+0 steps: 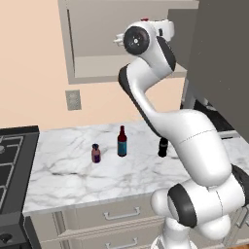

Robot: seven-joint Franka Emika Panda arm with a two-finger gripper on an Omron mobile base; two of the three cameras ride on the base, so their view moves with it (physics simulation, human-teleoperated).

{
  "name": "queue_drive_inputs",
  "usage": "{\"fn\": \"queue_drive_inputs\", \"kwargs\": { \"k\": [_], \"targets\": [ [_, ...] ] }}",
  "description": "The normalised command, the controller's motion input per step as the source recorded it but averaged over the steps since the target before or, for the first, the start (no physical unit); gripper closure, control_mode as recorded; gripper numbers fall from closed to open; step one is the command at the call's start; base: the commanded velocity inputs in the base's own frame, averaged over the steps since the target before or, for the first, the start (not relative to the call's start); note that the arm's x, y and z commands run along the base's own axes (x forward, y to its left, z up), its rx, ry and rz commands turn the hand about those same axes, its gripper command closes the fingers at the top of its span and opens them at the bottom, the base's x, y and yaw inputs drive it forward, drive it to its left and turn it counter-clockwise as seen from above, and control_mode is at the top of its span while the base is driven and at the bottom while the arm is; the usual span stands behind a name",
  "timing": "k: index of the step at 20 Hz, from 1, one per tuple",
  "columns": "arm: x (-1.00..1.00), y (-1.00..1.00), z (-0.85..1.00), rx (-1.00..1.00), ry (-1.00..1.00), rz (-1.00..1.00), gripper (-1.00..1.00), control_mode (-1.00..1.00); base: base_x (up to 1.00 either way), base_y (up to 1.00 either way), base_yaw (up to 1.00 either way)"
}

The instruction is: Sort all alcoholic drinks to one cabinet, and non-alcoholic drinks to the other.

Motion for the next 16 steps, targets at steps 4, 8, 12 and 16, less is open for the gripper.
{"fn": "queue_drive_inputs", "kwargs": {
  "k": [4,8,12,16],
  "targets": [
    [0.41,-0.11,0.00,0.01,-0.01,0.00,1.00,-1.00,0.00,0.00,0.00],
    [0.43,-0.14,0.00,0.04,0.00,0.00,1.00,-1.00,0.00,0.00,0.00],
    [0.40,-0.12,0.00,0.05,0.00,0.00,1.00,-1.00,0.00,0.00,0.00],
    [0.38,-0.16,0.00,0.04,0.00,0.00,1.00,-1.00,0.00,0.00,0.00]
  ]
}}
